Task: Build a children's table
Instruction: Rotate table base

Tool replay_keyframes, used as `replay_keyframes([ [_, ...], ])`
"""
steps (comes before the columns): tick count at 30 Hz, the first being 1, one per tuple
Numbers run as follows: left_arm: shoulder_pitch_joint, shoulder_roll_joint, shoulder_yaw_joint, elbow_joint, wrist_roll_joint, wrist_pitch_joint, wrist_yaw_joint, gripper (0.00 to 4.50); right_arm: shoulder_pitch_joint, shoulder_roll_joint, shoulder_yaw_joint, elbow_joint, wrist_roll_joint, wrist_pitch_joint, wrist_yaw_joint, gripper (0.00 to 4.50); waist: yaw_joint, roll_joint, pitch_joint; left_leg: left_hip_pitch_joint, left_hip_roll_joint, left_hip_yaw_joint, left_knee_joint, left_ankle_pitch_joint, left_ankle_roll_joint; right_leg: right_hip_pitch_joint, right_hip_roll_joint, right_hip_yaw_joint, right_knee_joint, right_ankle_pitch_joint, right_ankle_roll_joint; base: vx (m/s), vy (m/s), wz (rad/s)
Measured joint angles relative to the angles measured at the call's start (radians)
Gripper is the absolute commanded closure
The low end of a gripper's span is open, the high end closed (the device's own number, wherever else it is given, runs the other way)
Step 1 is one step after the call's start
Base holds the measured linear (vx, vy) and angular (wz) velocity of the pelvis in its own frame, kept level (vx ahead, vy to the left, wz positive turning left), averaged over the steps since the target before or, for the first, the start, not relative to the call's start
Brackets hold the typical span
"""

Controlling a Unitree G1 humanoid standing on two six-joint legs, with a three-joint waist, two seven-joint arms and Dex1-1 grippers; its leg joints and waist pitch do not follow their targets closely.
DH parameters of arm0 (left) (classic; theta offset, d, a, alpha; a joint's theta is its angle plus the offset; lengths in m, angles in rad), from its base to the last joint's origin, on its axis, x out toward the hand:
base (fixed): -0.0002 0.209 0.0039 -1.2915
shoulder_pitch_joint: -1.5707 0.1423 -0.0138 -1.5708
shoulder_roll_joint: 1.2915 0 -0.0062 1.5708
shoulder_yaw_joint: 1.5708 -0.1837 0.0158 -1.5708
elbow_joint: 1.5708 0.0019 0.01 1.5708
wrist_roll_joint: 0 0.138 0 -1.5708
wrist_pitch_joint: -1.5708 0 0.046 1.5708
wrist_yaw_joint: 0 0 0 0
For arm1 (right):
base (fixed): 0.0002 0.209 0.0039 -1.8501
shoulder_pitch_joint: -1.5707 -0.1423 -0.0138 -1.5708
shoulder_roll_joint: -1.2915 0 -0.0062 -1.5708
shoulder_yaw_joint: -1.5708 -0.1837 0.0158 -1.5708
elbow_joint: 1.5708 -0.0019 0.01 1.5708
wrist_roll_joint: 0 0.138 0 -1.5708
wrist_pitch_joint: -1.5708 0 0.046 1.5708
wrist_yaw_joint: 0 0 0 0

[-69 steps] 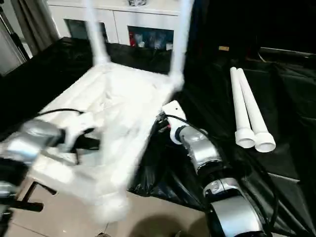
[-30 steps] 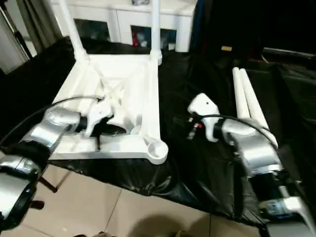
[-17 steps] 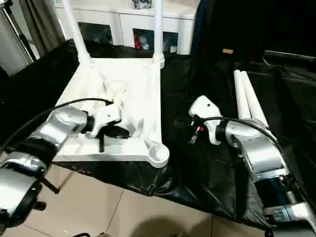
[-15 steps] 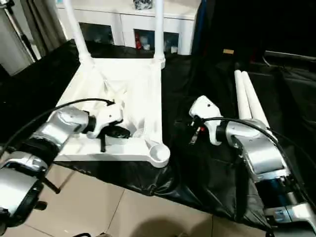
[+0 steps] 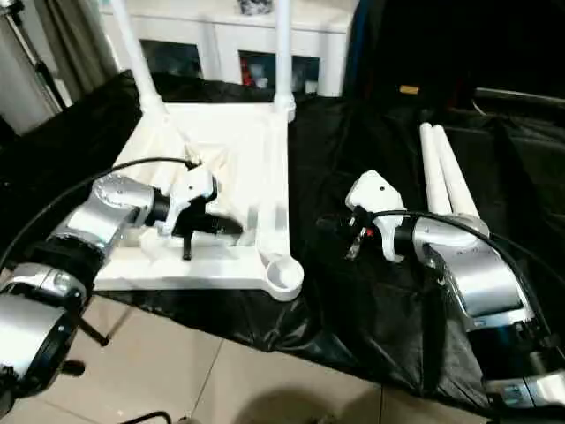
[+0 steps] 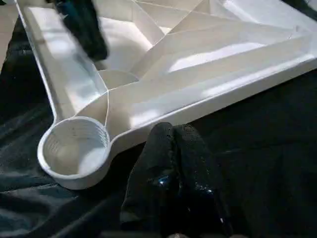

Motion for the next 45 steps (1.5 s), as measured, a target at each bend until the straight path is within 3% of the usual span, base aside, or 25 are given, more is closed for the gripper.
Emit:
replay_keyframes([
  [4, 0.023, -0.002, -0.042, 0.02, 0.045, -0.001, 0.011, 4.5, 0.021, -0.021, 0.003, -0.055, 0.034, 0.035, 0.047, 4.47, 0.001, 0.0, 0.0, 0.0, 0.0, 0.0, 0.0, 0.0, 0.0, -0.001, 0.0, 0.0, 0.0, 0.0, 0.0, 0.0, 0.0, 0.0],
  [14, 0.007, -0.026, -0.068, 0.103, 0.141, -0.051, 0.245, 4.5, 0.092, -0.092, 0.046, -0.162, 0.107, 0.149, 0.166, 4.47, 0.005, 0.0, 0.001, 0.001, 0.0, -0.001, 0.0, 0.0, 0.0, 0.001, 0.0, -0.001, 0.0, 0.001, 0.001, 0.0, 0.0, 0.0],
  [23, -0.041, -0.097, -0.032, 0.15, 0.138, -0.084, 0.412, 4.5, 0.104, -0.102, 0.05, -0.158, 0.102, 0.157, 0.159, 4.47, 0.004, 0.003, 0.001, 0.0, 0.0, -0.002, 0.001, 0.0, 0.0, 0.001, 0.0, -0.001, -0.001, 0.003, 0.003, 0.0, 0.0, 0.0],
  [28, -0.041, -0.121, 0.039, 0.109, 0.064, -0.105, 0.455, 4.5, 0.117, -0.096, 0.049, -0.141, 0.057, 0.117, 0.09, 4.47, 0.002, 0.008, 0.0, -0.001, 0.0, -0.002, 0.001, 0.0, 0.0, 0.0, 0.0, -0.001, -0.002, 0.003, 0.003, 0.0, 0.0, 0.0],
  [30, -0.037, -0.124, 0.087, 0.059, 0.025, -0.099, 0.491, 4.5, 0.117, -0.07, 0.031, -0.139, 0.043, 0.113, 0.029, 4.47, -0.002, 0.01, -0.001, -0.002, 0.0, -0.002, 0.0, 0.0, 0.0, 0.0, 0.0, -0.001, -0.002, 0.003, 0.003, 0.0, 0.0, 0.0],
  [31, -0.037, -0.127, 0.113, 0.039, 0.005, -0.094, 0.513, 4.3, 0.117, -0.056, 0.019, -0.136, 0.041, 0.114, -0.002, 4.5, -0.003, 0.011, -0.001, -0.002, 0.0, -0.002, 0.0, 0.0, 0.0, 0.0, 0.0, -0.001, -0.002, 0.003, 0.004, 0.0, 0.0, 0.0],
  [33, -0.014, -0.136, 0.184, -0.053, -0.05, -0.069, 0.579, 4.3, 0.113, 0.008, -0.033, -0.11, 0.014, 0.116, -0.131, 4.5, -0.005, 0.011, -0.001, -0.002, 0.0, -0.002, 0.0, 0.0, 0.0, 0.0, 0.0, -0.001, -0.002, 0.002, 0.004, 0.0, 0.0, 0.0],
  [34, 0.0, -0.14, 0.21, -0.096, -0.073, -0.059, 0.604, 4.06, 0.111, 0.04, -0.059, -0.093, 0.002, 0.119, -0.192, 4.21, -0.006, 0.011, -0.001, -0.002, 0.0, -0.002, 0.0, 0.0, 0.0, 0.0, 0.0, -0.001, -0.002, 0.002, 0.004, 0.0, 0.0, 0.0],
  [36, 0.036, -0.143, 0.247, -0.189, -0.107, -0.023, 0.635, 3.95, 0.099, 0.102, -0.111, -0.05, -0.015, 0.133, -0.324, 4.13, -0.007, 0.012, -0.001, -0.001, 0.0, -0.001, -0.001, 0.0, 0.0, 0.0, 0.0, -0.001, -0.003, 0.002, 0.004, 0.0, 0.0, 0.0],
  [41, 0.153, -0.173, 0.257, -0.361, -0.115, 0.063, 0.698, 3.55, -0.008, 0.185, -0.205, 0.124, -0.04, 0.13, -0.581, 3.71, -0.005, 0.011, -0.001, -0.002, 0.0, 0.0, 0.0, 0.0, 0.0, -0.001, 0.0, 0.0, -0.003, 0.002, 0.004, 0.0, 0.0, 0.0],
  [45, 0.198, -0.171, 0.249, -0.442, -0.101, 0.151, 0.747, 3.33, -0.121, 0.211, -0.258, 0.309, -0.055, 0.061, -0.72, 3.38, -0.005, 0.011, 0.0, -0.002, 0.0, 0.001, -0.001, 0.0, 0.0, -0.001, 0.0, 0.0, -0.003, 0.002, 0.005, 0.0, 0.0, 0.0],
])
